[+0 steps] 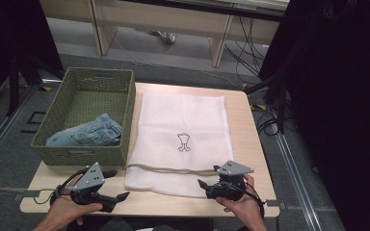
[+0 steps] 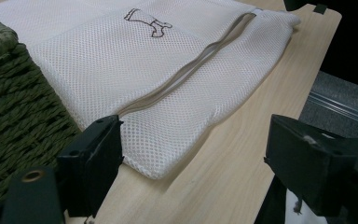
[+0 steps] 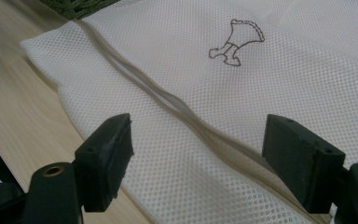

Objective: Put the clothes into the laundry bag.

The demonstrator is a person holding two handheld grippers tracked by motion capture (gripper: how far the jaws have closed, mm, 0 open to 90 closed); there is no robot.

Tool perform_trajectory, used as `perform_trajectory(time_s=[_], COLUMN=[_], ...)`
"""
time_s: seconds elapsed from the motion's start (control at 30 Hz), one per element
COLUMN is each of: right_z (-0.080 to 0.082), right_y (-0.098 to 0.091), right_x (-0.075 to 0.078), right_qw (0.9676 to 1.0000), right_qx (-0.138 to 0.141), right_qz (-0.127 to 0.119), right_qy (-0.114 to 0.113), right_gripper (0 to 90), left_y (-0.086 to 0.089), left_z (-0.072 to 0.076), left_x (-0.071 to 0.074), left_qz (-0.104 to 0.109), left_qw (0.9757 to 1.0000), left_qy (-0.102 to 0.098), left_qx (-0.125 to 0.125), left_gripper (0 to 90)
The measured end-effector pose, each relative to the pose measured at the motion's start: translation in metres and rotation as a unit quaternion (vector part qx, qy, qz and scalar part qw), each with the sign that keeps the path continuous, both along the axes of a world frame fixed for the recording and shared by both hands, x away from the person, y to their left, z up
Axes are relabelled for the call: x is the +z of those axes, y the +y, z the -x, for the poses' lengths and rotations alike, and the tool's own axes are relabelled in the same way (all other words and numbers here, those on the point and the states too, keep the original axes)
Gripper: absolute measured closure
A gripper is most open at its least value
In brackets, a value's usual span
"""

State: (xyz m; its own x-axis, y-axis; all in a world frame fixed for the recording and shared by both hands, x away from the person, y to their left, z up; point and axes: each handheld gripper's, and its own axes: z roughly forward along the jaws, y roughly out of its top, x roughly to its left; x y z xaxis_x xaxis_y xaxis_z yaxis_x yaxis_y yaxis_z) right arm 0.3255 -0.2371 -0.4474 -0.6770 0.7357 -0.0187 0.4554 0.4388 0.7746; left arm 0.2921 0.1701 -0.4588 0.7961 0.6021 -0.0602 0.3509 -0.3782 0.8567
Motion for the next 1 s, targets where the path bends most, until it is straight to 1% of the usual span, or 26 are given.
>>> perform_trajectory(time_s=[0.07,0.1,0.13,0.17,0.23,0.27,0.3,0.33,0.37,0.4,0.43,0.47,0.5,0.53,0.57,0.6,0.7,0.73,0.77,0.8,0.83,0.87,0.9,0.93,0.97,1.0], right_z=[-0.001,-0.002,-0.002,-0.003,-0.004,-0.008,-0.008,-0.012,-0.014,-0.016,-0.019,-0.021,-0.023,-0.027,-0.029,-0.034,-0.040,-0.046,-0.049,-0.050,-0.050,-0.055,-0.055,-0.057,-0.059,-0.061], right_y=[0.000,-0.001,-0.001,0.000,0.001,0.004,0.004,0.009,0.010,0.013,0.014,0.016,0.016,0.017,0.018,0.019,0.020,0.024,0.026,0.027,0.027,0.032,0.032,0.033,0.035,0.037], right_x=[-0.001,-0.001,-0.001,0.000,0.001,0.003,0.003,0.002,0.001,0.000,-0.002,-0.003,-0.003,-0.004,-0.004,-0.004,-0.005,-0.007,-0.009,-0.009,-0.009,-0.013,-0.013,-0.014,-0.014,-0.016], right_qw=[0.9999,1.0000,1.0000,0.9999,0.9999,0.9993,0.9993,0.9985,0.9975,0.9970,0.9962,0.9955,0.9953,0.9942,0.9945,0.9939,0.9938,0.9924,0.9914,0.9906,0.9906,0.9889,0.9889,0.9880,0.9887,0.9886], right_qx=[-0.007,-0.002,-0.002,0.011,0.012,0.023,0.023,0.036,0.044,0.047,0.054,0.062,0.063,0.071,0.066,0.070,0.068,0.080,0.087,0.088,0.088,0.090,0.090,0.098,0.092,0.094], right_qz=[0.000,0.000,0.000,0.003,0.003,0.012,0.012,0.034,0.047,0.056,0.065,0.068,0.071,0.076,0.079,0.083,0.087,0.093,0.097,0.105,0.105,0.118,0.118,0.120,0.118,0.118], right_qy=[0.008,0.007,0.007,-0.009,-0.009,-0.026,-0.026,-0.023,-0.029,-0.025,-0.023,-0.021,-0.020,-0.023,-0.018,-0.019,-0.012,-0.011,-0.011,-0.005,-0.005,-0.005,-0.005,-0.002,0.001,-0.002], right_gripper=[21.6,19.4,19.4,16.1,16.2,16.6,16.6,16.7,16.8,17.7,20.0,23.0,25.3,25.9,26.3,28.0,31.1,33.3,35.1,35.1,35.1,35.9,35.9,36.9,37.4,38.3], left_y=[0.000,0.000,0.000,0.001,0.001,0.001,0.000,0.000,0.000,0.000,0.001,0.001,0.001,0.001,0.001,0.000,-0.001,0.000,0.001,0.001,0.001,0.002,0.002,0.002,0.002,0.002], left_z=[0.000,0.000,-0.001,-0.003,-0.003,-0.003,-0.002,-0.002,-0.002,-0.002,-0.003,-0.003,-0.004,-0.004,-0.004,-0.003,-0.003,-0.003,-0.004,-0.004,-0.004,-0.005,-0.005,-0.004,-0.004,-0.004], left_x=[0.000,0.000,0.000,0.000,0.000,0.000,0.000,0.000,0.000,-0.001,0.000,0.000,0.000,0.000,0.000,0.000,-0.001,-0.001,0.000,-0.001,-0.001,-0.001,-0.001,-0.001,-0.001,-0.001], left_qz=[-0.003,-0.003,-0.010,-0.011,-0.013,-0.012,-0.006,-0.001,-0.002,0.000,-0.010,-0.006,-0.006,-0.007,-0.007,-0.005,-0.008,-0.011,-0.014,-0.013,-0.013,-0.012,-0.012,-0.008,-0.006,-0.005], left_qw=[1.0000,1.0000,0.9999,0.9999,0.9999,0.9999,0.9999,0.9999,0.9999,0.9999,0.9999,0.9999,0.9999,0.9999,0.9999,0.9999,0.9999,0.9998,0.9998,0.9998,0.9998,0.9999,0.9999,0.9997,0.9998,0.9998], left_qy=[0.000,0.000,-0.007,-0.005,-0.004,0.000,0.010,0.015,0.017,0.017,0.008,0.008,0.008,0.008,0.008,0.016,0.014,0.017,0.011,0.012,0.012,0.010,0.010,0.021,0.021,0.020], left_qx=[0.002,0.002,-0.002,-0.008,-0.005,-0.007,-0.003,0.000,0.001,0.002,-0.004,-0.004,-0.004,-0.004,-0.005,0.000,0.004,0.000,-0.003,-0.002,-0.002,-0.003,-0.003,0.006,0.004,0.006], left_gripper=[17.9,18.0,18.0,17.9,17.9,17.9,17.9,17.9,17.9,17.9,18.0,17.9,17.9,17.9,17.9,17.9,18.0,18.0,17.9,17.9,18.0,18.0,17.9,17.9,18.0,18.0])
